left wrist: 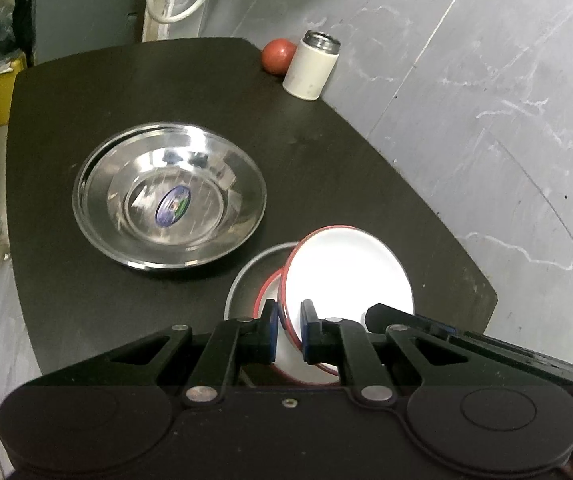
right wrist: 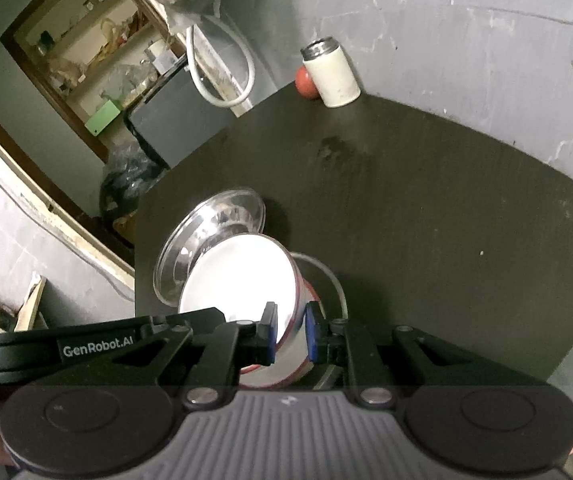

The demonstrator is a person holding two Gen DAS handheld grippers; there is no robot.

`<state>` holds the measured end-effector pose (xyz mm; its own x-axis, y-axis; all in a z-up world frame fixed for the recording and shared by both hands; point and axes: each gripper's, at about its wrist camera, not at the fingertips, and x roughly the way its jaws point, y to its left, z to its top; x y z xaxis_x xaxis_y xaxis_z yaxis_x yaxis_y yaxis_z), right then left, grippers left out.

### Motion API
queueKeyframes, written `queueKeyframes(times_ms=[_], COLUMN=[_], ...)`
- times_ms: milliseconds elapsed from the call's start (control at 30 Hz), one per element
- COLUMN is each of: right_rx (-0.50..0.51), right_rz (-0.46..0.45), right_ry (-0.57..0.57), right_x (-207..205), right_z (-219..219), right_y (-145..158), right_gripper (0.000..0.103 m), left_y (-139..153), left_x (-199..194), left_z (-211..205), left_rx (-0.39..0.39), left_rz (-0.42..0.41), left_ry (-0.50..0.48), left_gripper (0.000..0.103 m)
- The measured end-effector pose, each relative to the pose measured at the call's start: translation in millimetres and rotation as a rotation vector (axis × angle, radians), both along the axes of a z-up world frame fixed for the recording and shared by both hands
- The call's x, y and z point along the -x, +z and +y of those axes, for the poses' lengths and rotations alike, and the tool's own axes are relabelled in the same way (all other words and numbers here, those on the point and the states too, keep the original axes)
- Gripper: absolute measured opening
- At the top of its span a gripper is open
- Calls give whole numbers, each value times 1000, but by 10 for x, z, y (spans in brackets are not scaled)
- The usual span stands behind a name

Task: Organize plates and bowls
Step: 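Carry the second white bowl with both grippers and lower it into the bowl stack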

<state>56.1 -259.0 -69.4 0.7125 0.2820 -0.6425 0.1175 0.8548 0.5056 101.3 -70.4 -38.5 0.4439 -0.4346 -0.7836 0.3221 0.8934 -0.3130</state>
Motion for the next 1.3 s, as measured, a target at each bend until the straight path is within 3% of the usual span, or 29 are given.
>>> queueKeyframes(times_ms=[700,1300], right_rx=[32,30], right_rz=[52,61], right_ry=[38,76], right_x=[-27,-79], right_z=[85,38], right_y=[3,-7], right_gripper=[16,17], left_y=[-55,-89], left_x=[53,26], left_z=[-44,-102], left_rx=[-85,-107], left_rz=[24,47], left_ry=[1,26], left_gripper=[14,15])
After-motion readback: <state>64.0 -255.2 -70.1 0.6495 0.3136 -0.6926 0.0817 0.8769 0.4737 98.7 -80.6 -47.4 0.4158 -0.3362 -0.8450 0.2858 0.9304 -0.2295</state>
